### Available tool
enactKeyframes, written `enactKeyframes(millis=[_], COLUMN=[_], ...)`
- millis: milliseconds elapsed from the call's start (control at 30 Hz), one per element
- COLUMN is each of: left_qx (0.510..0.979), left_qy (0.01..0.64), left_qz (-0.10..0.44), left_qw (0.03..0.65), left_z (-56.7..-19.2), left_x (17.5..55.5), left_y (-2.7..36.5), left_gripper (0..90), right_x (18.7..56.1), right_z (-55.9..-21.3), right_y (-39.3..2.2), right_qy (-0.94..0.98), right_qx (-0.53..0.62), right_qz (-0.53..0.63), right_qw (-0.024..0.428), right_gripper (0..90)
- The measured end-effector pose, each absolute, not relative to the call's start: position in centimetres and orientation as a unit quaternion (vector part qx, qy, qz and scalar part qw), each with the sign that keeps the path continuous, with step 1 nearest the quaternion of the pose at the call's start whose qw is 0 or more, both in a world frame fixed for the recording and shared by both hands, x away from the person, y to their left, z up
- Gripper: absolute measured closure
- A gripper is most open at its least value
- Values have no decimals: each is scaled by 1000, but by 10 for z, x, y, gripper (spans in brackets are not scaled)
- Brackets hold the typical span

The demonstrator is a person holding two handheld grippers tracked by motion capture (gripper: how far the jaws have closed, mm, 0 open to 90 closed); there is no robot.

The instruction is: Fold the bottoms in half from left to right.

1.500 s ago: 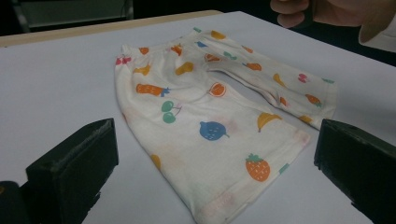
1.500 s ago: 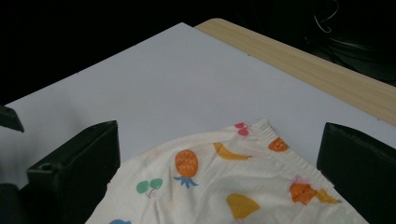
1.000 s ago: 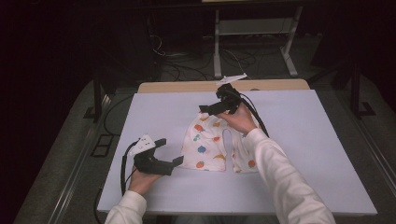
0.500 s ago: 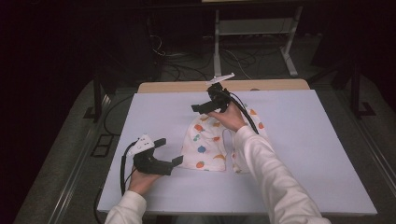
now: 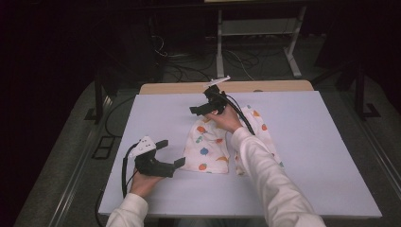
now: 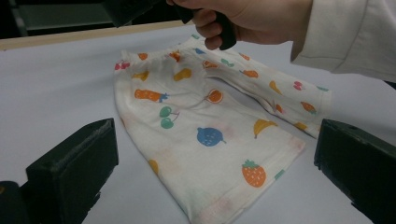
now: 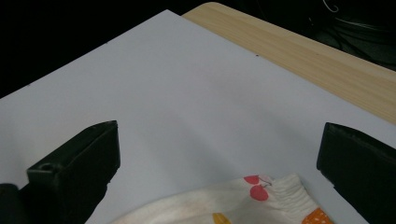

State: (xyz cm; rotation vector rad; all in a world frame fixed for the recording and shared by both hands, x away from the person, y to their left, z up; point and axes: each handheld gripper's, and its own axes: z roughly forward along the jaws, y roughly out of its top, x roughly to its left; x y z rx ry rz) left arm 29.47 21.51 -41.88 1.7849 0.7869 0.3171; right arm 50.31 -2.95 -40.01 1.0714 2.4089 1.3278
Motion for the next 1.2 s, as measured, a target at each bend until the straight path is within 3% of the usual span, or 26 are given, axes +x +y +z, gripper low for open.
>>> enactKeyframes(millis=[533,967,1200], left_qx=[754,755,754], left_qy=[331,330,331], left_qz=[133,135,136], left_qw=[552,551,551], left_z=[-419,-419,-419], left_x=[295,296,296], left_y=[215,215,215], left_gripper=[0,0,0], right_x=[517,519,520], right_z=[-432,-440,-443], right_y=[-27,-27,-27], right_qy=[798,790,780], right_qx=[416,464,483], right_qz=[425,383,379], right_qw=[97,118,122], right_gripper=[52,371,479])
